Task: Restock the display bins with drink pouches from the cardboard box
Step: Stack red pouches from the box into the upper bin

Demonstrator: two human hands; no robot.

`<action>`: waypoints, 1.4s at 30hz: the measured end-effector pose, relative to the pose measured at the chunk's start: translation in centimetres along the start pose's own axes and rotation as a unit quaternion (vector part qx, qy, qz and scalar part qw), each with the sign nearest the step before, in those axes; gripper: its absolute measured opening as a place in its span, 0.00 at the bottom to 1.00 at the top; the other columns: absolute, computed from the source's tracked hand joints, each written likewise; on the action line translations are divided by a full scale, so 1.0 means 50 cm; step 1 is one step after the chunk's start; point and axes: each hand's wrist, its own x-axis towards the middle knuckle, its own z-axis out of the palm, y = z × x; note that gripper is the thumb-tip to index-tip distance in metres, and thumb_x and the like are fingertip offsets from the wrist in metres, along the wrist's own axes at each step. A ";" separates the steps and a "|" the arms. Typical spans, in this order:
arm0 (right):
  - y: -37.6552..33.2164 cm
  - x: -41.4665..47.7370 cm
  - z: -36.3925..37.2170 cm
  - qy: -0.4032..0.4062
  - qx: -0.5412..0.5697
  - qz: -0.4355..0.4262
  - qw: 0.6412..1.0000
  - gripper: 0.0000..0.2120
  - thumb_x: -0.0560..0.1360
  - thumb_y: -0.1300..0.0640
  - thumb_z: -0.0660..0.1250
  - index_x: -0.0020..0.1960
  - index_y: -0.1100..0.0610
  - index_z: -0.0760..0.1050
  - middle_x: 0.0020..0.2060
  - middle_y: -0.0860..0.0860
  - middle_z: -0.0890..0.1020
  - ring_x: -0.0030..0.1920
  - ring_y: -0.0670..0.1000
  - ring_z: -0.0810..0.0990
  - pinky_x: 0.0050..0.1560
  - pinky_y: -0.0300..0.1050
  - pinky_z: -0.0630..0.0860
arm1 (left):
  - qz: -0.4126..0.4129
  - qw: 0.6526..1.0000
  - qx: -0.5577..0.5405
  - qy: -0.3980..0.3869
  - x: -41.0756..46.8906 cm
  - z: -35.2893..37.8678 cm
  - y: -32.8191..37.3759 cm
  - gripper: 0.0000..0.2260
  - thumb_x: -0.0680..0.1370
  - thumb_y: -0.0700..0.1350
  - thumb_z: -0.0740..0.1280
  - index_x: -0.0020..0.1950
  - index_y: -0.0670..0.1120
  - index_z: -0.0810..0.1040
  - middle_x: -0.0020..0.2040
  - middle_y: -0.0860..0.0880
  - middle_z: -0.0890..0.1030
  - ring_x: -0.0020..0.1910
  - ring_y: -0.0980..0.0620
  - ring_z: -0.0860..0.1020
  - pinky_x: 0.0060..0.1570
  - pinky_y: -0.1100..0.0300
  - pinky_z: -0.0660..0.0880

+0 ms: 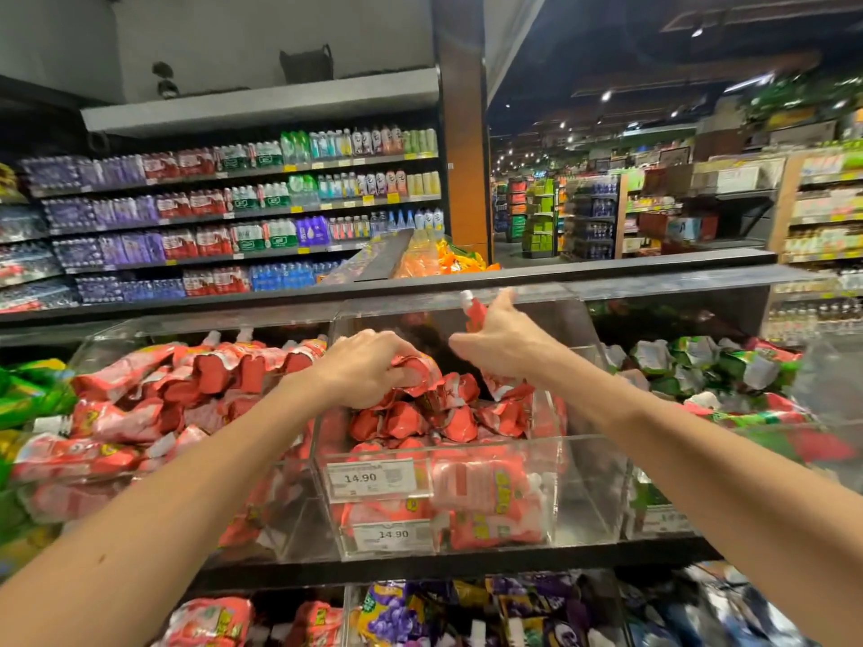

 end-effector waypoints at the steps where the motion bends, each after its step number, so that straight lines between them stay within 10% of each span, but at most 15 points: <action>1: -0.007 0.005 0.005 -0.016 -0.038 0.000 0.999 0.46 0.75 0.56 0.64 0.79 0.59 0.34 0.66 0.61 0.72 0.58 0.59 0.79 0.46 0.47 0.77 | -0.010 0.999 0.046 -0.003 0.008 0.007 0.003 0.14 0.81 0.54 0.64 0.67 0.59 0.76 0.64 0.50 0.79 0.65 0.45 0.73 0.60 0.47 0.68; 9: -0.026 0.018 0.038 0.045 -0.325 -0.094 0.940 0.36 0.76 0.67 0.64 0.79 0.58 0.52 0.66 0.57 0.71 0.64 0.62 0.75 0.49 0.52 0.72 | -0.047 0.980 0.193 -0.013 0.028 0.031 0.001 0.11 0.83 0.53 0.58 0.57 0.51 0.78 0.56 0.46 0.80 0.64 0.44 0.70 0.56 0.47 0.64; 14: -0.025 0.004 0.039 0.051 -0.396 -0.093 0.912 0.12 0.79 0.63 0.63 0.62 0.61 0.77 0.57 0.59 0.80 0.57 0.61 0.80 0.45 0.51 0.75 | -0.050 0.986 0.145 -0.067 0.047 0.074 -0.001 0.15 0.83 0.55 0.59 0.68 0.57 0.75 0.66 0.49 0.76 0.67 0.45 0.67 0.63 0.42 0.62; 24: 0.038 0.087 0.087 0.005 -0.310 0.055 0.949 0.21 0.77 0.60 0.67 0.68 0.62 0.71 0.65 0.60 0.76 0.65 0.62 0.76 0.60 0.52 0.76 | -0.034 0.989 0.072 -0.121 0.065 0.091 0.014 0.25 0.84 0.50 0.61 0.79 0.59 0.56 0.77 0.50 0.65 0.77 0.46 0.60 0.72 0.35 0.54; 28: 0.016 0.081 0.052 -0.104 -0.253 0.076 0.959 0.07 0.71 0.57 0.70 0.45 0.61 0.79 0.37 0.56 0.82 0.35 0.55 0.82 0.35 0.42 0.78 | -0.049 0.983 0.066 -0.164 0.078 0.094 0.006 0.30 0.83 0.43 0.59 0.78 0.68 0.51 0.79 0.49 0.61 0.77 0.41 0.57 0.72 0.33 0.54; 31: 0.001 0.074 0.034 -0.191 -0.248 0.068 0.947 0.06 0.68 0.63 0.71 0.43 0.64 0.79 0.37 0.58 0.82 0.38 0.57 0.81 0.42 0.47 0.78 | -0.048 0.982 0.096 -0.156 0.084 0.088 0.032 0.38 0.79 0.36 0.60 0.77 0.70 0.48 0.75 0.42 0.60 0.74 0.38 0.57 0.71 0.36 0.58; 37: 0.007 0.070 0.031 -0.182 -0.262 0.033 0.947 0.26 0.70 0.56 0.78 0.63 0.65 0.75 0.54 0.59 0.83 0.53 0.61 0.84 0.57 0.58 0.81 | 0.012 0.991 -0.008 -0.135 0.073 0.068 0.041 0.25 0.77 0.47 0.65 0.74 0.59 0.66 0.66 0.46 0.73 0.68 0.45 0.69 0.61 0.51 0.71; 42: 0.033 0.058 0.061 -0.053 -0.321 -0.042 0.945 0.16 0.76 0.47 0.70 0.53 0.59 0.77 0.51 0.59 0.81 0.43 0.59 0.80 0.48 0.54 0.81 | 0.036 0.997 -0.053 -0.043 0.073 0.083 0.014 0.13 0.75 0.57 0.71 0.53 0.50 0.76 0.46 0.50 0.75 0.55 0.48 0.71 0.48 0.54 0.69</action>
